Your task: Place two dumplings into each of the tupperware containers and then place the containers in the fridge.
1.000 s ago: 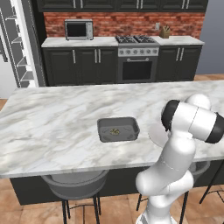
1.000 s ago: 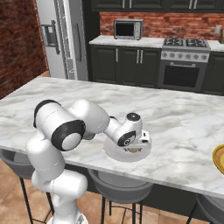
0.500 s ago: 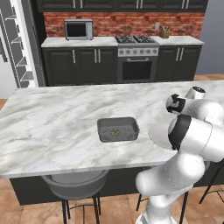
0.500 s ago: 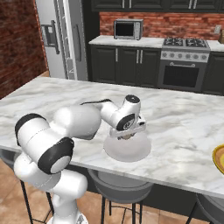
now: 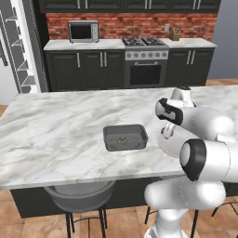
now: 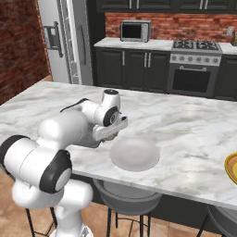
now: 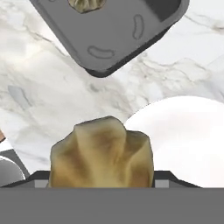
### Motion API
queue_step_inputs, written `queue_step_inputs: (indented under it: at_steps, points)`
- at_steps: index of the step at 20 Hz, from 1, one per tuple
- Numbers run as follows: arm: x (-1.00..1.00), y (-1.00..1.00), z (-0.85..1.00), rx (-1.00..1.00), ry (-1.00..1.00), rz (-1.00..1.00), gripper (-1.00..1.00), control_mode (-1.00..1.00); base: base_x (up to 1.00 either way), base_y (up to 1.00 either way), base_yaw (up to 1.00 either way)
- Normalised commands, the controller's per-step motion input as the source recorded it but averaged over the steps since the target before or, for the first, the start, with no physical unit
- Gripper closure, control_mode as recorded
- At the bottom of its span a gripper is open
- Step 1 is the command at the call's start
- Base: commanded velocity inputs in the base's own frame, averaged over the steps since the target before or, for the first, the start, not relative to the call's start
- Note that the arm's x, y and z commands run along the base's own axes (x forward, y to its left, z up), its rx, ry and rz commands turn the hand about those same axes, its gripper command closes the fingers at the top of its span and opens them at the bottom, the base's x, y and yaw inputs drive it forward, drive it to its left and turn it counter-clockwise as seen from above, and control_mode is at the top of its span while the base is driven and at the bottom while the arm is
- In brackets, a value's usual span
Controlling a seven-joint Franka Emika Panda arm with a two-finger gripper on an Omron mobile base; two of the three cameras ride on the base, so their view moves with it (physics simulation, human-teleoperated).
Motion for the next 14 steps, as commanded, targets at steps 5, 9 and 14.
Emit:
queue_step_inputs:
  at_steps: [5,9,14]
  points:
    - [0.25,0.85,0.23,-0.05,0.06,0.18,1.0,-1.0,0.0,0.0,0.0]
    - [0.42,0.65,0.01,0.0,0.01,0.04,1.0,-1.0,0.0,0.0,0.0]
    - [0.32,0.49,-0.15,0.0,0.0,0.0,1.0,-1.0,0.0,0.0,0.0]
